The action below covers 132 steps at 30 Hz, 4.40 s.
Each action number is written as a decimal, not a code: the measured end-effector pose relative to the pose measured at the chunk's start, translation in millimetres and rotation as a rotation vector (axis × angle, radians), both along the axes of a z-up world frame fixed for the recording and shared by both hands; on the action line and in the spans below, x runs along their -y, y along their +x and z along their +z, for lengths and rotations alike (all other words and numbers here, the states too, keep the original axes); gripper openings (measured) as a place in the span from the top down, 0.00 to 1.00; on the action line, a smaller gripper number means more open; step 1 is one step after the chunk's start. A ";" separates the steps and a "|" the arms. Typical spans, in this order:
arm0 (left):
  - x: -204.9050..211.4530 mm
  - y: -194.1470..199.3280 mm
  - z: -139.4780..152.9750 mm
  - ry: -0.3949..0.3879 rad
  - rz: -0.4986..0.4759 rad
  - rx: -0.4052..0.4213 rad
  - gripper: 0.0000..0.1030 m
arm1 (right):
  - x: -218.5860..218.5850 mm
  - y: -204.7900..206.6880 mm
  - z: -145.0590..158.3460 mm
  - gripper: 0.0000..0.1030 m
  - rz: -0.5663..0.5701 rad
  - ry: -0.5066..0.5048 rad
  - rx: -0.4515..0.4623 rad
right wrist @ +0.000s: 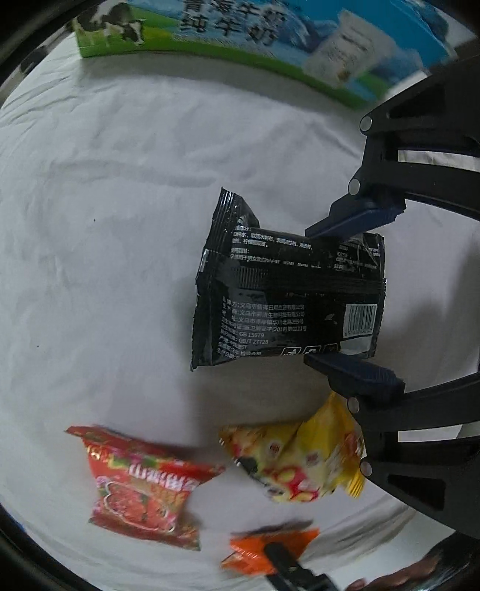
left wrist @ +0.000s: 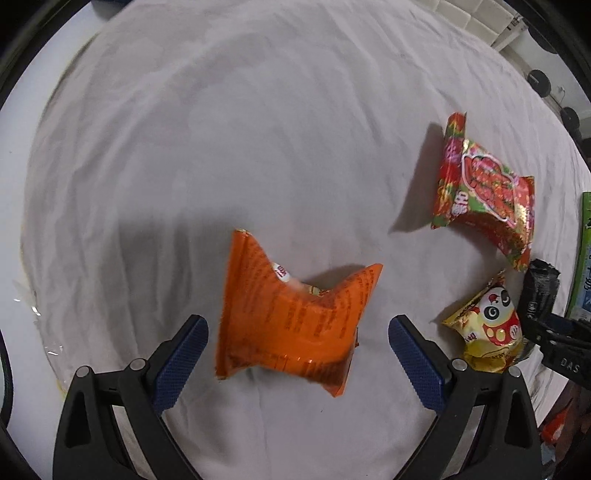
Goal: Organize snacks
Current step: 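Grasp the orange pack with the left tool while the right tool grasps the black pouch, then carry the orange pack and black pouch over the box with both tools, then lower both packs into the box and open both tools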
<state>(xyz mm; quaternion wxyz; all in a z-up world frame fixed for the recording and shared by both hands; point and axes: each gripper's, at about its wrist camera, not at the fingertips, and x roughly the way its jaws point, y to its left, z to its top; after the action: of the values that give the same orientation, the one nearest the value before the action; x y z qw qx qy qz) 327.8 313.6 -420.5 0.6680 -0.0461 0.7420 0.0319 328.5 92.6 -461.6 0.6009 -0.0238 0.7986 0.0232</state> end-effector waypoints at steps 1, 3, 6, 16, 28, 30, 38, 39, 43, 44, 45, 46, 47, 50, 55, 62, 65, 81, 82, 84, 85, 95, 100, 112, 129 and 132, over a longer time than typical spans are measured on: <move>-0.7 1.5 -3.6 -0.005 0.003 -0.005 0.03 | -0.2 0.4 -0.4 0.39 0.011 -0.008 -0.001; -3.0 1.3 -9.7 -0.018 0.016 -0.012 0.03 | -1.5 0.1 -1.5 0.38 0.020 -0.016 -0.002; -8.1 1.1 -18.0 -0.033 0.030 -0.022 0.11 | -9.4 -1.5 -3.7 0.36 0.024 -0.029 0.003; -18.4 -7.4 -33.3 -0.022 0.059 -0.013 0.34 | -2.7 -18.7 -16.2 0.35 -0.023 -0.033 0.012; 3.0 -23.3 -15.6 -0.007 0.114 0.049 0.44 | 4.9 -27.2 3.2 0.52 -0.025 -0.033 0.043; 2.6 -32.1 -7.4 -0.028 0.123 0.071 0.44 | 6.0 -30.6 6.7 0.52 -0.025 -0.028 0.050; 37.6 -61.6 42.6 -0.051 0.102 0.187 0.44 | 14.3 -39.6 40.2 0.54 0.004 0.030 0.096; 44.0 -64.7 51.8 -0.054 0.095 0.207 0.44 | 15.6 -41.9 50.3 0.54 0.011 0.044 0.111; 68.4 -76.9 83.5 -0.082 0.068 0.271 0.44 | 24.6 -49.8 86.9 0.54 0.031 0.081 0.170; 80.6 -76.4 94.1 -0.088 0.058 0.285 0.44 | 26.5 -51.7 94.0 0.54 0.034 0.087 0.182; 89.2 -75.1 103.2 -0.099 0.047 0.295 0.44 | 31.2 -54.8 107.1 0.54 0.036 0.096 0.203; 91.1 -73.6 112.0 -0.113 0.038 0.302 0.44 | 35.5 -56.2 114.7 0.54 0.036 0.102 0.216; 99.2 -76.2 119.6 -0.127 0.032 0.311 0.44 | 39.2 -58.2 124.5 0.54 0.035 0.110 0.229; 119.7 -78.1 138.3 -0.156 -0.006 0.337 0.44 | 58.1 -66.4 157.4 0.54 0.022 0.137 0.276; 162.0 -88.7 180.1 -0.182 -0.061 0.405 0.44 | 91.8 -90.1 195.2 0.54 -0.012 0.161 0.342; 217.9 -103.6 229.2 -0.235 -0.114 0.477 0.44 | 163.8 -126.2 246.8 0.54 -0.079 0.180 0.424; 244.2 -108.0 242.9 -0.242 -0.146 0.497 0.44 | 194.6 -142.3 269.3 0.54 -0.101 0.174 0.458; 366.6 -137.3 275.8 -0.299 -0.256 0.502 0.44 | 323.8 -197.7 311.4 0.54 -0.188 0.135 0.543; 372.7 -138.0 276.7 -0.301 -0.261 0.501 0.44 | 329.1 -198.6 312.6 0.54 -0.194 0.140 0.545; 380.7 -138.1 277.4 -0.306 -0.263 0.499 0.44 | 336.0 -199.4 313.4 0.54 -0.195 0.142 0.547; 384.8 -137.7 278.0 -0.308 -0.265 0.498 0.44 | 341.3 -200.1 314.3 0.54 -0.199 0.146 0.550; 426.1 -102.4 278.5 -0.293 -0.295 0.505 0.44 | 385.5 -179.9 321.0 0.54 -0.221 0.155 0.579; 446.4 -65.1 260.3 -0.259 -0.300 0.477 0.44 | 416.4 -147.8 304.7 0.54 -0.227 0.107 0.566; 477.0 32.4 158.5 -0.197 -0.249 0.266 0.44 | 461.3 -65.4 211.4 0.54 -0.209 0.043 0.408; 504.4 99.8 80.1 -0.121 -0.263 0.095 0.41 | 465.6 -18.1 90.2 0.53 -0.154 -0.017 0.164; 506.3 105.4 71.6 -0.092 -0.255 0.070 0.40 | 468.0 -13.0 79.3 0.52 -0.165 -0.014 0.140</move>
<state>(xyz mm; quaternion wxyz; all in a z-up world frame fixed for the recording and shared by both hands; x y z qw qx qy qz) 433.2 -192.7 -348.9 0.6894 0.0170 0.7187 -0.0891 315.5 -375.4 -382.3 0.6549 0.0361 0.7541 -0.0335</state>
